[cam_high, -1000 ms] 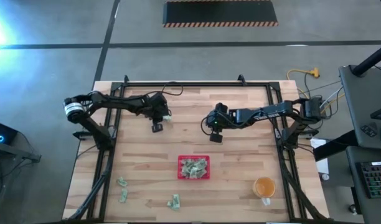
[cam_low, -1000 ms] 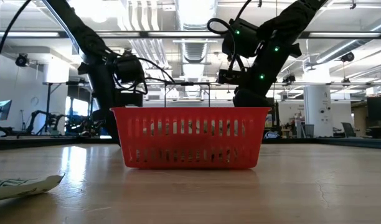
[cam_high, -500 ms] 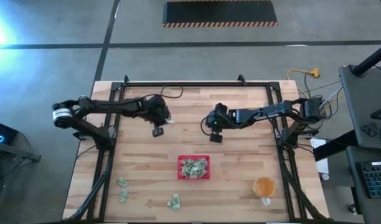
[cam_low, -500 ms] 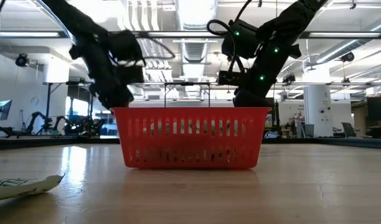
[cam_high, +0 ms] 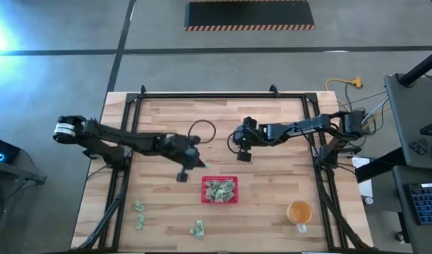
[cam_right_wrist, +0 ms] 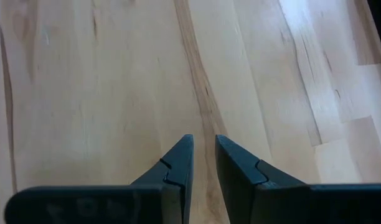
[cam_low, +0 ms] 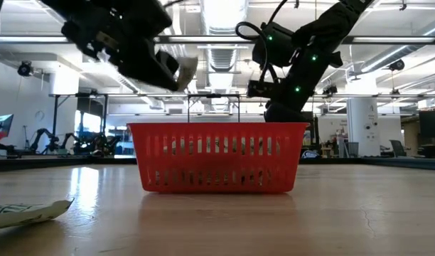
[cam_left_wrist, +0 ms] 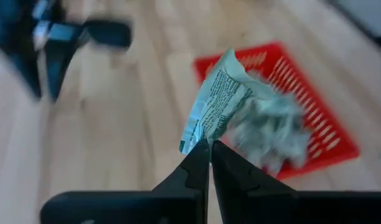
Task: Pick and place Stevia / Truvia into bins
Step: Put the white stevia packet into the red bin
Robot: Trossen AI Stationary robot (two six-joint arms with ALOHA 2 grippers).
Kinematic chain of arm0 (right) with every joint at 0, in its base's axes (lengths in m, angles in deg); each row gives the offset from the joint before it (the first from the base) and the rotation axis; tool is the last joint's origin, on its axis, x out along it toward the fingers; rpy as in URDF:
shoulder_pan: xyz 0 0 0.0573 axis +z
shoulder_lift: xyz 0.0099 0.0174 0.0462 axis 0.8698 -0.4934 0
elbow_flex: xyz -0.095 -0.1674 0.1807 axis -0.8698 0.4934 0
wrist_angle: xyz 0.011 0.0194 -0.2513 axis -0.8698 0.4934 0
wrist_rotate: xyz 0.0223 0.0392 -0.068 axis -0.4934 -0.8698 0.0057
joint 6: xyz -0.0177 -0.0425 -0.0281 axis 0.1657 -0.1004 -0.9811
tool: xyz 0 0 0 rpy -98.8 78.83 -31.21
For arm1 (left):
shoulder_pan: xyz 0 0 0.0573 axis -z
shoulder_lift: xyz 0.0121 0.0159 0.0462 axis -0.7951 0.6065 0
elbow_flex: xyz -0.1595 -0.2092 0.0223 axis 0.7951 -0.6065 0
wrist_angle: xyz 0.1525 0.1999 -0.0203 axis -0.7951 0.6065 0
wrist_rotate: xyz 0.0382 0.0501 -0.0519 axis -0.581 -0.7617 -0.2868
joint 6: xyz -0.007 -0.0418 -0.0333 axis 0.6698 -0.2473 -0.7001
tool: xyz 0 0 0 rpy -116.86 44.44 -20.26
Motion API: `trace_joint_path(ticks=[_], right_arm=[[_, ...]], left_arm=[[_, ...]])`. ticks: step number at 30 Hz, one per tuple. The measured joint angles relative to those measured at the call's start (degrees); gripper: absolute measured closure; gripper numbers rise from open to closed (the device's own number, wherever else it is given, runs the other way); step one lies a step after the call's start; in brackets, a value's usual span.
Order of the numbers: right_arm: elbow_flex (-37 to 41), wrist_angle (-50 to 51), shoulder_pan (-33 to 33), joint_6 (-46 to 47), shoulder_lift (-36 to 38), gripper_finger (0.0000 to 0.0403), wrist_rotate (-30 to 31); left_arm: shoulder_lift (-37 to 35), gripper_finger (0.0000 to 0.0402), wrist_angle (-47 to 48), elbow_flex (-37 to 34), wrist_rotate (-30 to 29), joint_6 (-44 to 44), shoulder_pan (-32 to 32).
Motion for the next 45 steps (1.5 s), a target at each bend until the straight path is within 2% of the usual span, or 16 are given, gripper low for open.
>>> trace_joint_path(ticks=[9, 17, 20, 29, 33, 39, 45], right_arm=[[0.00, 0.00, 0.00, 0.03, 0.00, 0.0346, -0.01], [0.00, -0.07, 0.00, 0.27, 0.00, 0.0346, 0.01], [0.00, -0.06, 0.02, 0.31, 0.00, 0.0346, -0.01], [0.00, 0.00, 0.02, 0.20, 0.00, 0.0346, -0.01], [-0.04, 0.02, 0.09, -0.56, 0.21, 0.0346, -0.23], [-0.66, -0.13, 1.22, -2.42, 2.05, 0.0346, -5.18], [-1.03, -2.02, 4.03, -3.72, 5.92, 0.0346, -6.00]], left_arm=[[5.05, 0.0402, -5.81, 0.37, 0.00, -0.08, 6.59], [9.81, 0.0399, -7.65, 1.23, 0.30, -1.14, 7.94], [10.47, 0.0377, -7.56, 1.39, 0.30, -1.29, 8.08], [8.73, 0.0264, -6.98, 1.44, -0.26, -3.30, 8.08], [5.03, 0.0244, -1.07, 1.44, -1.30, -7.74, 8.08], [-0.47, 0.0242, 12.35, 1.45, -2.16, -16.63, 9.04], [-4.38, 0.0242, 22.46, -0.20, -6.49, -24.83, 12.39]])
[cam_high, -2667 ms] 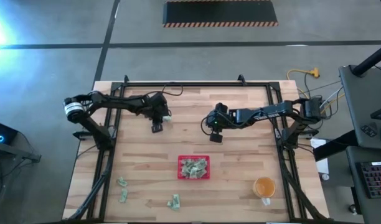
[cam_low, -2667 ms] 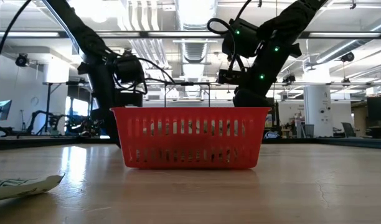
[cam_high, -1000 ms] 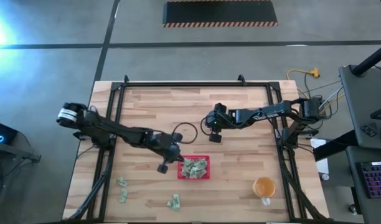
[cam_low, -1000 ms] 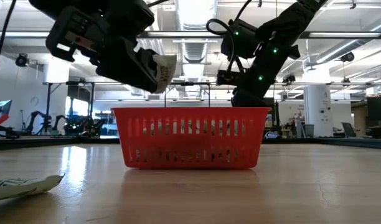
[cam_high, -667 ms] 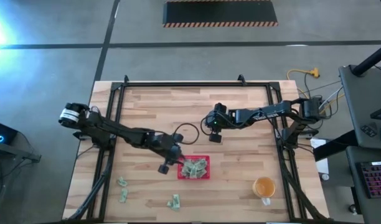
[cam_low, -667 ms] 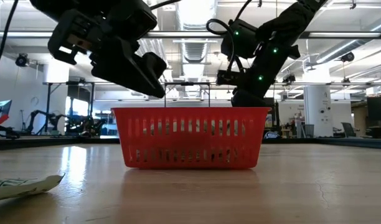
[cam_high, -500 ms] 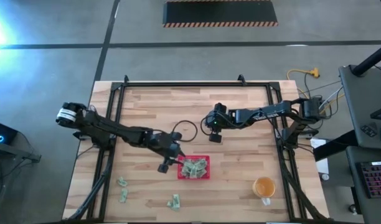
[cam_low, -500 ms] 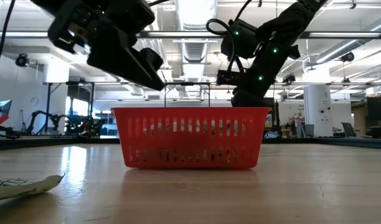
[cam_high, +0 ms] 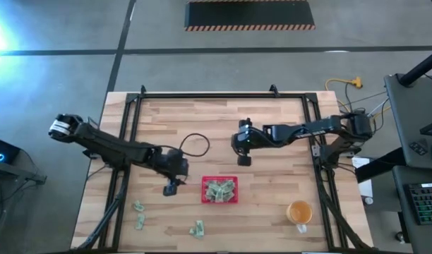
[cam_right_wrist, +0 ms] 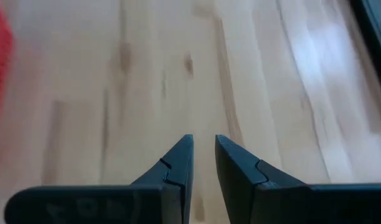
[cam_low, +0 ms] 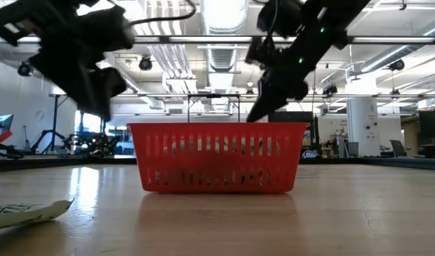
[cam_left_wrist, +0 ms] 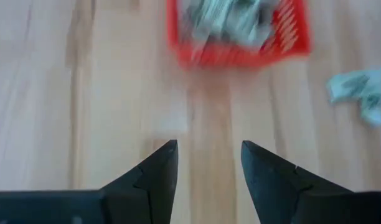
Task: Pick and place Stevia / Truvia into bins
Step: Put the white stevia packet into the red bin
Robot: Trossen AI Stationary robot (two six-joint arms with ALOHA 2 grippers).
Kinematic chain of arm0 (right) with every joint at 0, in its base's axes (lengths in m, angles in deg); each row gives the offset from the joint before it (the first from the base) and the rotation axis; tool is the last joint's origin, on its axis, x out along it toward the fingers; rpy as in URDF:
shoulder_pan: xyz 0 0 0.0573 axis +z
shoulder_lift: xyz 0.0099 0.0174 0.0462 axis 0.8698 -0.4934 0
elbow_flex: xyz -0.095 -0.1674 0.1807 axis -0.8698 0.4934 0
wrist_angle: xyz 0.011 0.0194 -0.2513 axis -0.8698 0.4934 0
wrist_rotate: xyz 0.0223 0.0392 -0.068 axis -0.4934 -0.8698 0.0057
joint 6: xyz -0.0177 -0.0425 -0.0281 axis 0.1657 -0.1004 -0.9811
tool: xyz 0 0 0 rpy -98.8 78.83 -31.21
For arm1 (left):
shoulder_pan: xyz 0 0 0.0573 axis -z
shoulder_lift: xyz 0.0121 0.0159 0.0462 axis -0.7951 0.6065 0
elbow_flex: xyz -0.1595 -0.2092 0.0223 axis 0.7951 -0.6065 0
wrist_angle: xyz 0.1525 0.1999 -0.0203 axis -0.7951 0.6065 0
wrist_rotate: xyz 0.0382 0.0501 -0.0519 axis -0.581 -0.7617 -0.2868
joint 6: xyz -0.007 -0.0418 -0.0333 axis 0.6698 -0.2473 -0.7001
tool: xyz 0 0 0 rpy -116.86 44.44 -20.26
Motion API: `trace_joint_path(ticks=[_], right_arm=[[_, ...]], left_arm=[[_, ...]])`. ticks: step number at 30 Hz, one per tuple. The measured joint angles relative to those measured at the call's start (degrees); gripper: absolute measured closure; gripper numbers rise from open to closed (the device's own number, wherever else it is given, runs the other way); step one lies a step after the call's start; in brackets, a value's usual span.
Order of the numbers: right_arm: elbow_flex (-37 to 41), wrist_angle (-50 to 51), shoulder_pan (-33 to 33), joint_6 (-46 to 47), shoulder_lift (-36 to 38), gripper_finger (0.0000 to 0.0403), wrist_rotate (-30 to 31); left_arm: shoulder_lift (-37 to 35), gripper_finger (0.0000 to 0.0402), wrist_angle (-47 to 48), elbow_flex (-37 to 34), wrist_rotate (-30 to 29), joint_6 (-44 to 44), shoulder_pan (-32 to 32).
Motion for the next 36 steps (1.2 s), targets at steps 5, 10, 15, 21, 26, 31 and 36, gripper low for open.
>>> trace_joint_path(ticks=[5, 10, 15, 21, 26, 31, 36], right_arm=[[0.02, -0.45, 3.90, -1.29, 4.51, 0.0346, -0.09], [0.18, -0.30, 7.78, -2.37, 8.82, 0.0346, -0.09], [1.06, 0.13, 9.63, -3.10, 11.75, 0.0346, -0.03], [2.32, 0.91, 9.63, -3.03, 12.92, 0.0346, 0.00], [3.30, 0.73, 9.62, -2.94, 12.76, 0.0346, 0.00], [4.15, 0.75, 9.63, -1.68, 12.83, 0.0346, 0.00], [4.35, 0.78, 9.63, -0.45, 12.86, 0.0346, 0.00]], left_arm=[[-1.90, 0.0242, 5.05, -1.41, -1.58, -7.83, 2.93], [-2.64, 0.0242, 11.87, -1.44, -1.81, -17.72, 6.56], [-2.45, 0.0242, 20.95, -1.37, 4.48, -31.33, 11.26], [-2.53, 0.0242, 21.93, -1.26, 10.00, -43.92, 18.42], [-2.09, 0.0242, 21.60, -1.03, 9.77, -50.27, 24.13], [0.31, 0.0242, 21.66, -1.02, 8.02, -51.81, 29.30], [3.81, 0.0242, 21.66, -0.94, 7.90, -53.16, 32.77]])
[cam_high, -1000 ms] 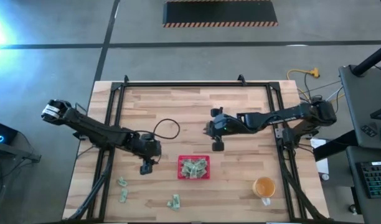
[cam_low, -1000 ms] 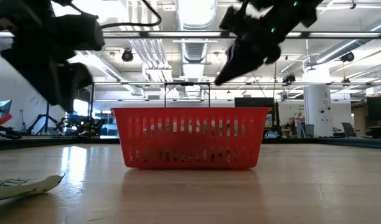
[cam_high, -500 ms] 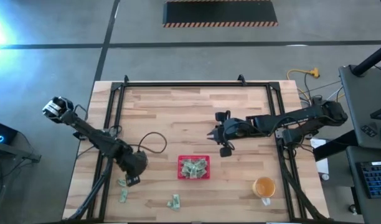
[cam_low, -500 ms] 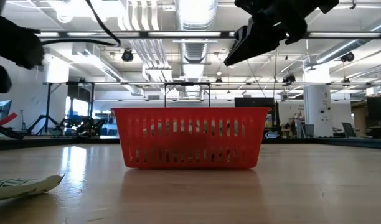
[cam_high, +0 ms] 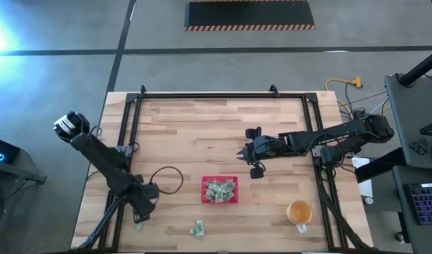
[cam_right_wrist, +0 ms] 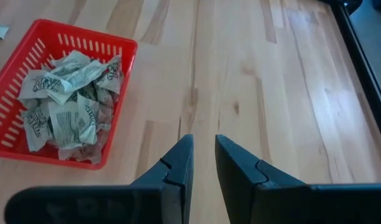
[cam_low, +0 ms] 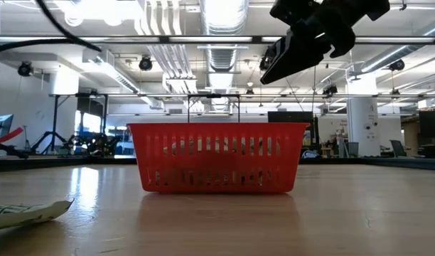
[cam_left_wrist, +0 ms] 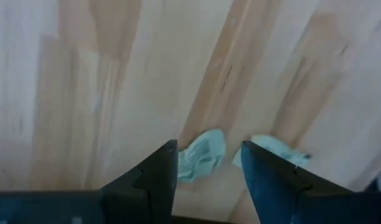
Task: Pick and place Stevia / Truvia into bins
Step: Put the white stevia packet into the red bin
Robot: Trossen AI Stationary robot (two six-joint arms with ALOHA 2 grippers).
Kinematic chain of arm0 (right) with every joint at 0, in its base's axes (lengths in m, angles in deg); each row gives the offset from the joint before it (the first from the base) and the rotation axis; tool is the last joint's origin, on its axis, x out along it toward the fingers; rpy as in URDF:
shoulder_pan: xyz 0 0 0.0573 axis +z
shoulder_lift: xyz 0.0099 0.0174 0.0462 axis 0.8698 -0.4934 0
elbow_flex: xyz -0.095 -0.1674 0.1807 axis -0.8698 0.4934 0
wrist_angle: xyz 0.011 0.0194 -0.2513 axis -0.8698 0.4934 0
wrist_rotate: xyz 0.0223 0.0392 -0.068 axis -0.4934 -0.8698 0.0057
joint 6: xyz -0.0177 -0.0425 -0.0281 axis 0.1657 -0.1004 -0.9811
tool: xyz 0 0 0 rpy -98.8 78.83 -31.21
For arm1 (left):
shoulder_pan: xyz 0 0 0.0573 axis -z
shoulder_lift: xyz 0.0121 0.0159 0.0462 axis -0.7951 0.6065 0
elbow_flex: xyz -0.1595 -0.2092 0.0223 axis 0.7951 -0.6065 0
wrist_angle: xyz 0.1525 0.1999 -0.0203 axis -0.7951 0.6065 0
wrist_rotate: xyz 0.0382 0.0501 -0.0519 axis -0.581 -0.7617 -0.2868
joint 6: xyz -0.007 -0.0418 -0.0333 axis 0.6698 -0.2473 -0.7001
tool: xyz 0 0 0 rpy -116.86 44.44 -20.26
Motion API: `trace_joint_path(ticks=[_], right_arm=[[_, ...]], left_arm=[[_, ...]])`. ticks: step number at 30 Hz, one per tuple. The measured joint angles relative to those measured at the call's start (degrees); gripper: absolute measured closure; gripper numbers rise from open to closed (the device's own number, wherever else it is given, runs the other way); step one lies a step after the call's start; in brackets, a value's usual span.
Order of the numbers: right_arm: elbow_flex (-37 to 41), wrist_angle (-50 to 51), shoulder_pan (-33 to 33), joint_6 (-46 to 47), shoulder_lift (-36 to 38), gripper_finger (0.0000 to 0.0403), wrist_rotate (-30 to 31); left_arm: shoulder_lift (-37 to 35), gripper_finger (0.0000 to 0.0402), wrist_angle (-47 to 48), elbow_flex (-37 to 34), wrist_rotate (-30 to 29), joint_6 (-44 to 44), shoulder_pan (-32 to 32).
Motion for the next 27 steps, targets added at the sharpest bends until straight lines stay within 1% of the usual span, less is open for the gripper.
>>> trace_joint_path(ticks=[8, 14, 16, 20, 26, 27], right_arm=[[0.00, -0.02, 0.02, 1.21, -0.04, 0.0346, 0.00], [0.00, -0.11, 0.02, 1.23, -0.04, 0.0346, 0.00], [0.00, -0.13, 0.02, 1.23, -0.04, 0.0346, 0.00], [0.00, -0.17, 0.02, 1.24, -0.04, 0.0346, 0.00], [0.00, -0.20, 0.02, 1.64, -0.04, 0.0346, 0.00], [0.00, -0.21, 0.02, 1.65, -0.04, 0.0346, 0.00]], left_arm=[[5.54, 0.0242, 0.07, 0.57, 0.57, -0.11, 4.52], [8.03, 0.0243, 0.15, 0.66, 0.80, -0.11, 5.71], [8.67, 0.0250, 0.59, 0.66, 1.05, -0.09, 5.74], [8.89, 0.0291, 0.79, 0.62, 1.18, -0.06, 5.71], [8.12, 0.0384, 0.74, 0.63, 0.89, -0.04, 5.55], [7.99, 0.0391, 0.72, 0.63, 0.39, -0.04, 5.38]])
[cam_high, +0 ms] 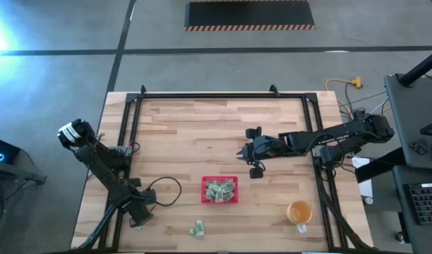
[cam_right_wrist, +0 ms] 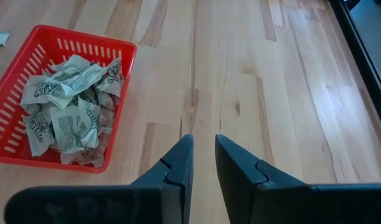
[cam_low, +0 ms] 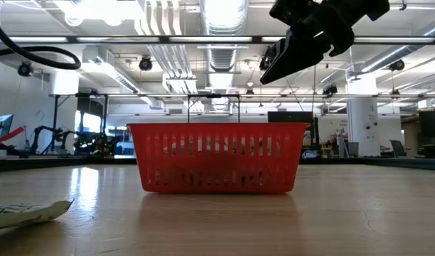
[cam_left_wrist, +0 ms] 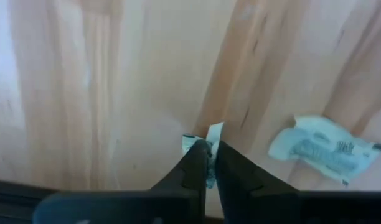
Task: Pick and place Stevia / Truvia into bins
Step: Put the white stevia packet into the red bin
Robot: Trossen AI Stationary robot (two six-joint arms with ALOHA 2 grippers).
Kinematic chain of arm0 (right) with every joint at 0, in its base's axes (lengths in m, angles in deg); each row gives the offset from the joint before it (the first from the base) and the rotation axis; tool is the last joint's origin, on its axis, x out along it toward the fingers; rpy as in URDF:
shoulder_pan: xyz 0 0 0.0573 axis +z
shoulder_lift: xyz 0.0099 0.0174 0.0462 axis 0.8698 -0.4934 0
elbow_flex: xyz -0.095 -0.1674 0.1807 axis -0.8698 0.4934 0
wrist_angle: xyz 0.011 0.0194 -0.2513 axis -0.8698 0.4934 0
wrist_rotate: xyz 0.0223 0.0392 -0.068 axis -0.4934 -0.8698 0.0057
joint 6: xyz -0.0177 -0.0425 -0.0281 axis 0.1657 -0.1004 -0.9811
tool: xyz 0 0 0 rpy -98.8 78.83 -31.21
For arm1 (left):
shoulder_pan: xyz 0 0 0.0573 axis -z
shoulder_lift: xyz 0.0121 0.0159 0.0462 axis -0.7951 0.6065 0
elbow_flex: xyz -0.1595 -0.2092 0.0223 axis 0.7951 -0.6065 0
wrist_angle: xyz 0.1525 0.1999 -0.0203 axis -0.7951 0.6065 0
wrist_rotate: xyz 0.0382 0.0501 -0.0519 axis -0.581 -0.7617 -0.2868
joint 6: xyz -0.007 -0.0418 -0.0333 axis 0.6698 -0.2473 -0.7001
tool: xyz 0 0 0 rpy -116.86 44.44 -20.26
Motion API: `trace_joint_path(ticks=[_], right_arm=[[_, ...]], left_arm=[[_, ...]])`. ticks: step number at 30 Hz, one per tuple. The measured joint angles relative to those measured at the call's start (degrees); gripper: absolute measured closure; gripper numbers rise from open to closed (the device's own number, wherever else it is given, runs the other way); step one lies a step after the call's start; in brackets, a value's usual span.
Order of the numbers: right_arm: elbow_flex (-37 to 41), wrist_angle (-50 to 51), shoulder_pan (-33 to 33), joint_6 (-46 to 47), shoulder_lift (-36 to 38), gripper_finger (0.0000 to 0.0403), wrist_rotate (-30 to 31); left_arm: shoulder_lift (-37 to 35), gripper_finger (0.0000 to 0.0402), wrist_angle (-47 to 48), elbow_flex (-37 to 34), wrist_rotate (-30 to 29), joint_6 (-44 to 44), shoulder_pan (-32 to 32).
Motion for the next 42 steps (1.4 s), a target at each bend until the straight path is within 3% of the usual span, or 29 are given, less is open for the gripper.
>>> trace_joint_path(ticks=[7, 13, 17, 21, 24, 27, 38, 42], right_arm=[[0.00, -2.63, 0.31, 1.11, -0.02, 0.0346, -2.80], [0.00, -9.49, 2.09, 0.90, -0.02, 0.0346, -10.55], [0.00, -14.19, 4.26, 0.82, -0.02, 0.0346, -14.48], [0.00, -16.50, 7.24, 0.80, -0.02, 0.0346, -15.19], [-0.11, -16.55, 9.46, 0.43, -0.04, 0.0346, -15.22], [-0.13, -16.55, 11.93, 0.43, -0.04, 0.0346, -15.20], [-0.17, -16.53, 20.17, 1.20, -0.04, 0.0346, -14.97], [-0.20, -16.55, 21.57, 2.84, -0.04, 0.0346, -14.49]], left_arm=[[-1.93, 0.0390, -0.03, 0.12, -10.72, 0.83, -3.10], [-4.11, 0.0390, -0.82, 2.76, -27.85, 7.87, -5.97], [-5.25, 0.0390, -6.12, 4.46, -40.28, 18.15, -7.74], [-5.70, 0.0389, -21.34, 4.10, -48.03, 35.87, -10.50], [-5.17, 0.0389, -32.50, 3.36, -48.53, 48.59, -13.48], [-3.95, 0.0389, -37.94, 3.28, -47.87, 55.71, -16.46], [2.34, 0.0389, -52.41, 3.28, -39.12, 67.94, -24.12], [3.99, 0.0389, -53.37, 3.34, -38.60, 69.09, -25.64]])
